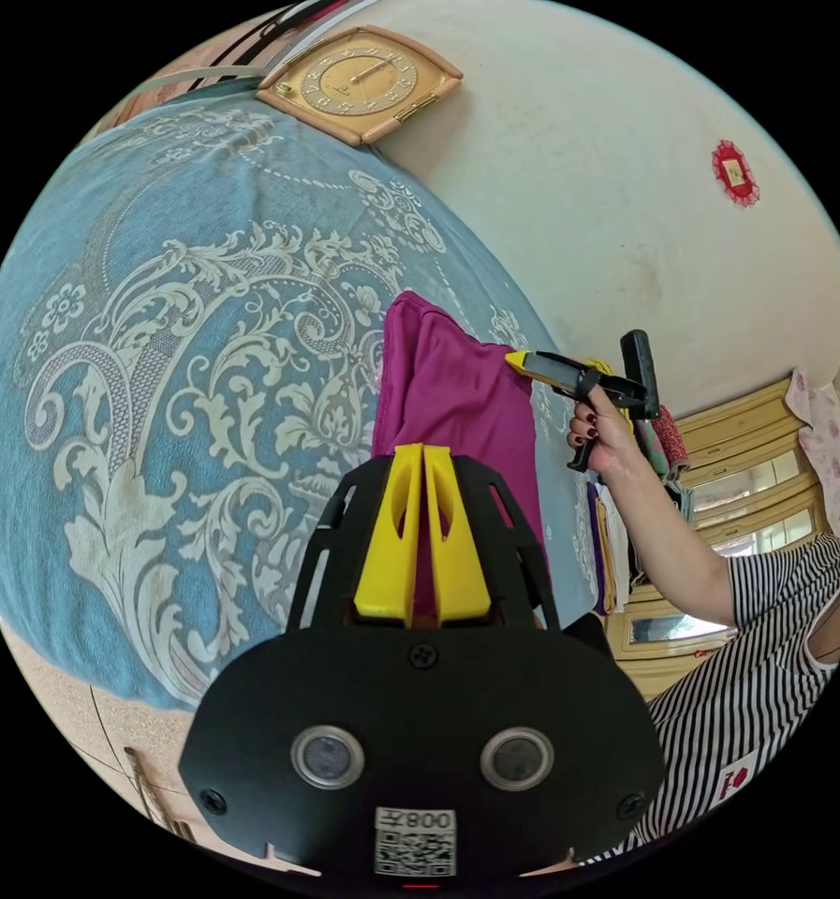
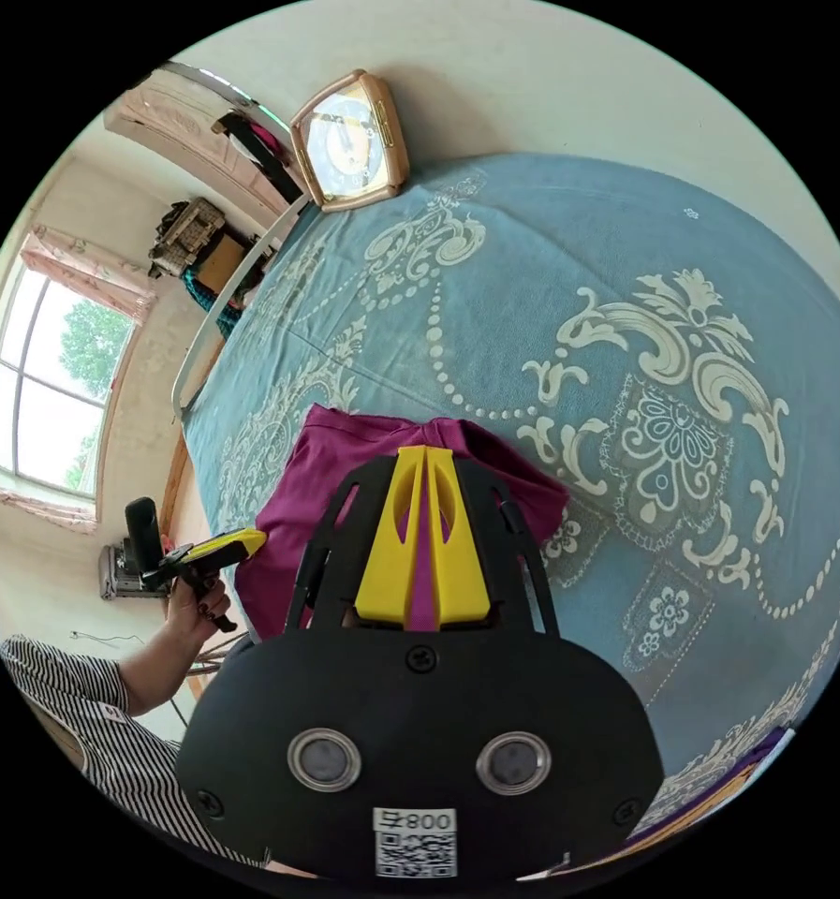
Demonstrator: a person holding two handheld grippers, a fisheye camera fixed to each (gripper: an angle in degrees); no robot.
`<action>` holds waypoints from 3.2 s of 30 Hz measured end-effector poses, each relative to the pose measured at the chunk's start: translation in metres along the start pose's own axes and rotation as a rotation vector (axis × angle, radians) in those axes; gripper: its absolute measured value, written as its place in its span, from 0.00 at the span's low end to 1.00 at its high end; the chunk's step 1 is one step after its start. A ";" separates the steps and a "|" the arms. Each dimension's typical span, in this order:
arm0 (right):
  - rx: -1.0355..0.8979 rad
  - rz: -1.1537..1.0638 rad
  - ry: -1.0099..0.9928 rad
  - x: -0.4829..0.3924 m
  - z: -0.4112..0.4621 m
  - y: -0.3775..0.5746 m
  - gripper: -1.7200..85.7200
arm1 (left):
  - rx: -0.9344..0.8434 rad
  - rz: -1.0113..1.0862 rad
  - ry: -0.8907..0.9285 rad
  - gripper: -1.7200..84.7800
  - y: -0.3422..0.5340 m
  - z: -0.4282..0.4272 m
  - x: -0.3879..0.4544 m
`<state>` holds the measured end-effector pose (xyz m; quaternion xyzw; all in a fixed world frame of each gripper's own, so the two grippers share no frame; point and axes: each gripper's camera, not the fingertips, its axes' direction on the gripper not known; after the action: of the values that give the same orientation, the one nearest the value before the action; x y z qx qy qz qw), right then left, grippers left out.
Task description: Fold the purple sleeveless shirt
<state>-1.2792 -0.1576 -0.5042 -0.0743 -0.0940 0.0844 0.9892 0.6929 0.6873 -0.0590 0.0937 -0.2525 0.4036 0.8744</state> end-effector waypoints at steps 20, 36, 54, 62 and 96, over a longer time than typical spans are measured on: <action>-0.073 0.261 -0.420 0.049 -0.030 0.229 0.02 | -0.128 0.154 0.187 0.05 0.058 0.015 0.067; -0.144 0.387 -0.692 0.028 0.017 0.359 0.04 | -0.398 -0.083 0.377 0.10 0.116 0.110 0.083; -0.126 0.340 -0.806 -0.002 -0.007 0.396 0.03 | -0.251 -0.334 0.660 0.08 0.137 0.104 0.034; -0.074 0.404 -0.869 -0.002 -0.008 0.419 0.06 | -0.237 -0.347 0.668 0.06 0.141 0.093 0.026; 0.007 0.292 -1.007 -0.058 -0.125 0.366 0.04 | 0.105 -0.635 0.722 0.15 0.162 -0.003 -0.051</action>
<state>-1.3659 0.1720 -0.6955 -0.0336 -0.5462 0.2472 0.7997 0.5439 0.7614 -0.0940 0.0641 0.1291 0.1358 0.9802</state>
